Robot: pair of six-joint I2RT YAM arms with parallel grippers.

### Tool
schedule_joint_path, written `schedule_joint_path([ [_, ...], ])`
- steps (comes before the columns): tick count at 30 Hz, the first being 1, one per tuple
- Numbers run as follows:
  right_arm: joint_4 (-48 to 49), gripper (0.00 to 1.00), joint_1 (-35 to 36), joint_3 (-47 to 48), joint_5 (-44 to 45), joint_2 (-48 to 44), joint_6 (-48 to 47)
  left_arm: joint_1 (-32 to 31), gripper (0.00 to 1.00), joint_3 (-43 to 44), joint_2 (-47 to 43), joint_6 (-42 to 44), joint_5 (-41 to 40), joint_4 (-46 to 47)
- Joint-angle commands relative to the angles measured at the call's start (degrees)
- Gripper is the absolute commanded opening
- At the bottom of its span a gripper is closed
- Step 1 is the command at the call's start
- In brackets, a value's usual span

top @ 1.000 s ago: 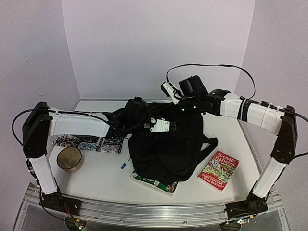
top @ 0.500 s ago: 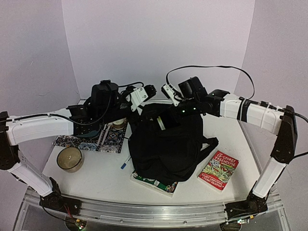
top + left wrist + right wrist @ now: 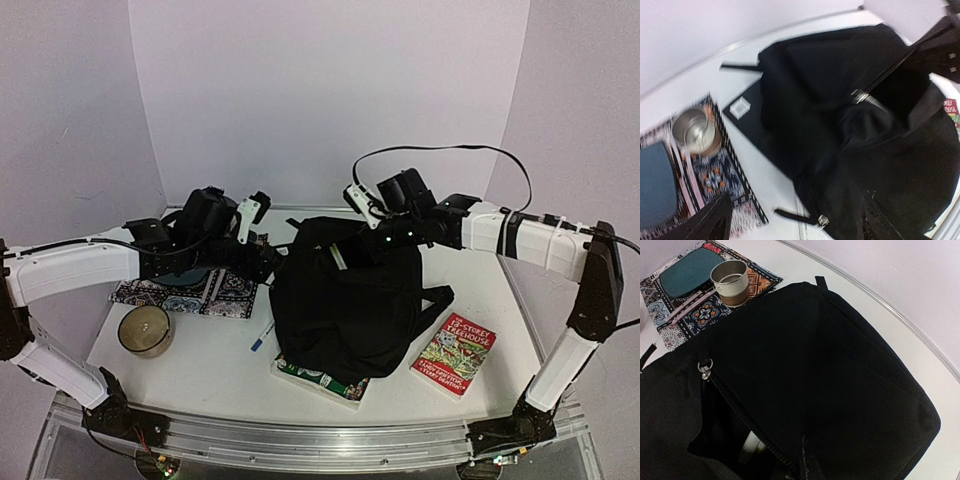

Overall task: Pack the student bag
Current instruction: Pick up the pen at the center of the board.

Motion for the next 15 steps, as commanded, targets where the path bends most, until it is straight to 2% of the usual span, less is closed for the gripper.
schedule_joint_path([
  [1,0.2,0.0,-0.6,-1.1,1.5,-3.8,0.3,1.0,0.87,-1.0,-0.9,-13.5,1.6,-11.1],
  [8,0.2,0.0,-0.8,-1.0,0.4,-4.5,0.6,2.0,0.85,-3.1,2.9,-18.7,6.0,-15.4],
  [12,0.2,0.0,-0.8,-0.5,-0.4,-4.5,0.8,2.1,0.76,-1.9,7.7,-19.3,9.2,-15.9],
  [15,0.2,0.0,-0.8,-0.4,-0.8,-4.6,0.9,2.1,0.73,-0.4,11.9,-18.8,11.8,-16.3],
])
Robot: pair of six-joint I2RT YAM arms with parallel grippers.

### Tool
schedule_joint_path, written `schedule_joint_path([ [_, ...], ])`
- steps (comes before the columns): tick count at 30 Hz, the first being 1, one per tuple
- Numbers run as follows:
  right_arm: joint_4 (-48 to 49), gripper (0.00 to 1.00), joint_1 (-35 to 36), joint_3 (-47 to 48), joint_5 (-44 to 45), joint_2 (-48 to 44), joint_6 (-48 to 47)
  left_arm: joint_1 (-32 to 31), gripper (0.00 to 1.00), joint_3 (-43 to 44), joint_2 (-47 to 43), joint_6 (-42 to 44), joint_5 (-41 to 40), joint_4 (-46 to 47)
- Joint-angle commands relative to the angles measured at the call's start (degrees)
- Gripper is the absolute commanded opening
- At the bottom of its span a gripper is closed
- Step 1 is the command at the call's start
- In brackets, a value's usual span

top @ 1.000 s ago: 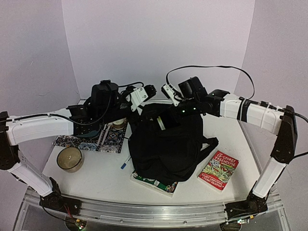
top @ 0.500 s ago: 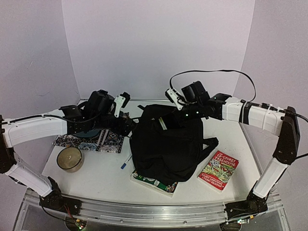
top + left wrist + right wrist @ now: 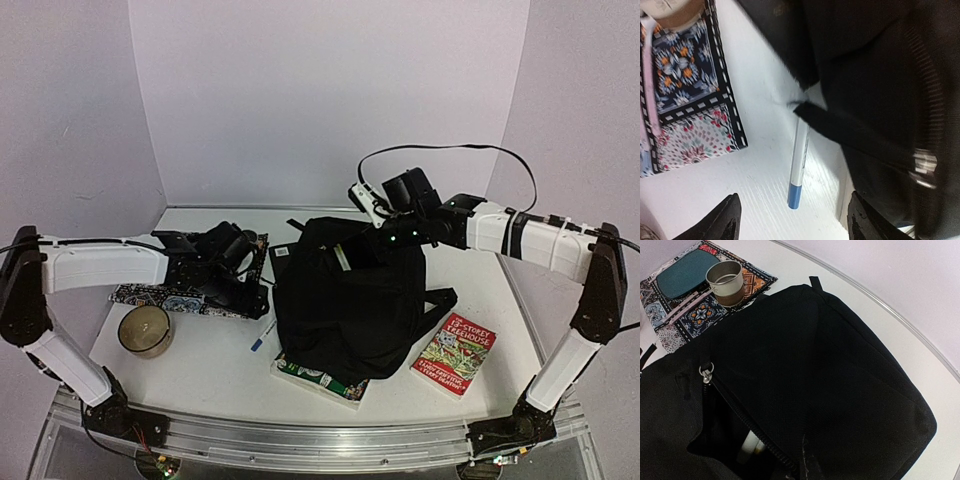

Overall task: Pack the student bag
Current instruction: Pick up the pen at the center of the board.

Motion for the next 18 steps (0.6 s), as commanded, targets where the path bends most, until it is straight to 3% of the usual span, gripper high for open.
schedule_joint_path([
  [1,0.2,0.0,-0.3,0.8,-1.1,-3.2,0.9,0.4,0.72,3.0,5.3,-0.8,5.0,-1.9],
  [12,0.3,0.0,-0.3,1.2,-2.6,-2.5,1.8,0.4,0.57,8.7,15.6,3.8,4.1,-2.4],
  [18,0.3,0.0,-0.3,1.8,-2.9,-2.8,1.8,0.4,0.4,11.1,19.6,5.1,4.1,-2.5],
])
